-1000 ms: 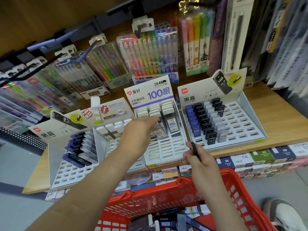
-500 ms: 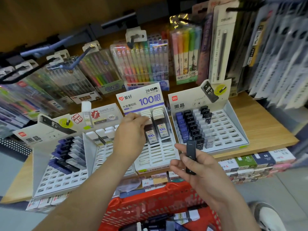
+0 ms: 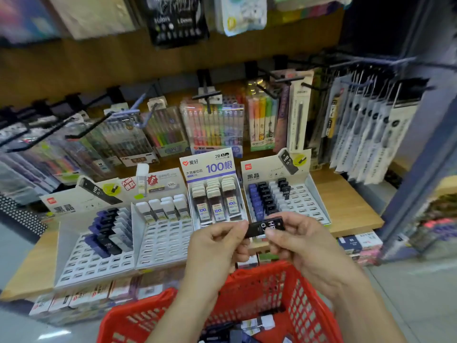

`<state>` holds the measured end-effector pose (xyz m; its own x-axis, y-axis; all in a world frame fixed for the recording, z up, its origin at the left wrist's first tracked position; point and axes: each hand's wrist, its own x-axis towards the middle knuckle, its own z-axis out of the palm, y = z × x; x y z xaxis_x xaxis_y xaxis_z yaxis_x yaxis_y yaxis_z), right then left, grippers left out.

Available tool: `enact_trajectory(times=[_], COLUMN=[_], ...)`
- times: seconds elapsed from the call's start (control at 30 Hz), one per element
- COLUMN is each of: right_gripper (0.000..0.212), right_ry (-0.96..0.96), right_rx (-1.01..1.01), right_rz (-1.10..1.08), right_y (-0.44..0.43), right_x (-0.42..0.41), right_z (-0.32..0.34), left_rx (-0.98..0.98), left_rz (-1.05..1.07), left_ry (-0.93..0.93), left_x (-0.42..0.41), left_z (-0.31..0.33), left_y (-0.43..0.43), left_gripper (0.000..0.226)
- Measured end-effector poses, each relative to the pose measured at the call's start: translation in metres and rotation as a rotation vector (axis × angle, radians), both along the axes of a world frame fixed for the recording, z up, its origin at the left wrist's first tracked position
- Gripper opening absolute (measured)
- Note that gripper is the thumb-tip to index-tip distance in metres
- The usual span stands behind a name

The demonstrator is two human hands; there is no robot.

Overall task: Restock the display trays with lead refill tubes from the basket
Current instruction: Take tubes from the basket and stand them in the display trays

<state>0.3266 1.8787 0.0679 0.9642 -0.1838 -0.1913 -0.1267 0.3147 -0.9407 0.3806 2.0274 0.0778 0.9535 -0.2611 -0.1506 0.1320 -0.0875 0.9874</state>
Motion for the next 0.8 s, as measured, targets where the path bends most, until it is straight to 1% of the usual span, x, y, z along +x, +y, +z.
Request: enact_trajectory(times=[0.07,0.1,0.13,0.17,0.23,0.3,0.37,0.4,0.43,0.47,0.53,0.6,0.67,0.7,0.73,0.8], right_gripper=[0.013,0.007,0.006,0.009,0.012,0.014,0.014,0.017,0.021,0.026,0.036,0.041,0.048,0.05,0.047,0.031], right_ry=[-0.058,-0.078,-0.095,-0.105,-0.117,-0.118,-0.107,-0.099,-0.092,-0.084,-0.058,-0.015,0.048,0.081,0.118,0.219], right_rx=[0.037,0.046,0.04,0.029,-0.006,-0.097,-0.168,-0.18,-0.184,-0.189,-0.209,-0.219,-0.222,-0.258,-0.328,-0.547], right_rz=[-0.085,-0.12,-0.143,-0.146,-0.115,-0.083,-0.063,-0.055,-0.052,-0.051,-0.053,-0.068,-0.162,-0.231,-0.303,-0.428], right_y=[0.002,0.007,0.012,0.017,0.022,0.019,0.009,0.004,-0.001,-0.006,-0.016,-0.024,-0.034,-0.042,-0.051,-0.07], right_x=[-0.004,-0.004,-0.004,-0.005,-0.01,-0.016,-0.02,-0.02,-0.02,-0.019,-0.017,-0.011,-0.004,-0.001,0.002,0.005], right_z=[0.013,0.019,0.025,0.03,0.041,0.049,0.054,0.054,0.053,0.05,0.042,0.031,0.015,0.003,-0.01,-0.038], left_rx=[-0.085,-0.106,-0.109,-0.081,0.024,0.061,-0.042,-0.09,-0.098,-0.07,0.056,0.167,0.239,0.277,0.312,0.39], left_rz=[0.02,-0.011,-0.059,-0.109,-0.151,-0.091,-0.073,-0.117,-0.188,-0.267,-0.39,-0.41,-0.404,-0.381,-0.338,-0.232], left_ry=[0.062,0.071,0.07,0.042,-0.073,-0.156,-0.124,-0.094,-0.084,-0.086,-0.119,-0.127,-0.134,-0.151,-0.173,-0.267], left_x=[-0.014,-0.021,-0.026,-0.03,-0.032,-0.03,-0.024,-0.021,-0.018,-0.014,-0.008,0.001,0.012,0.019,0.027,0.05], left_z=[0.005,0.008,0.012,0.015,0.021,0.03,0.042,0.048,0.052,0.054,0.056,0.053,0.047,0.043,0.041,0.033], left_y=[0.001,0.002,0.003,0.005,0.011,0.014,0.011,0.008,0.004,-0.001,-0.015,-0.029,-0.043,-0.051,-0.06,-0.08], left_gripper=[0.016,0.017,0.017,0.017,0.015,0.015,0.008,0.007,0.013,0.017,0.018,0.012,0.011,0.011,0.012,0.013])
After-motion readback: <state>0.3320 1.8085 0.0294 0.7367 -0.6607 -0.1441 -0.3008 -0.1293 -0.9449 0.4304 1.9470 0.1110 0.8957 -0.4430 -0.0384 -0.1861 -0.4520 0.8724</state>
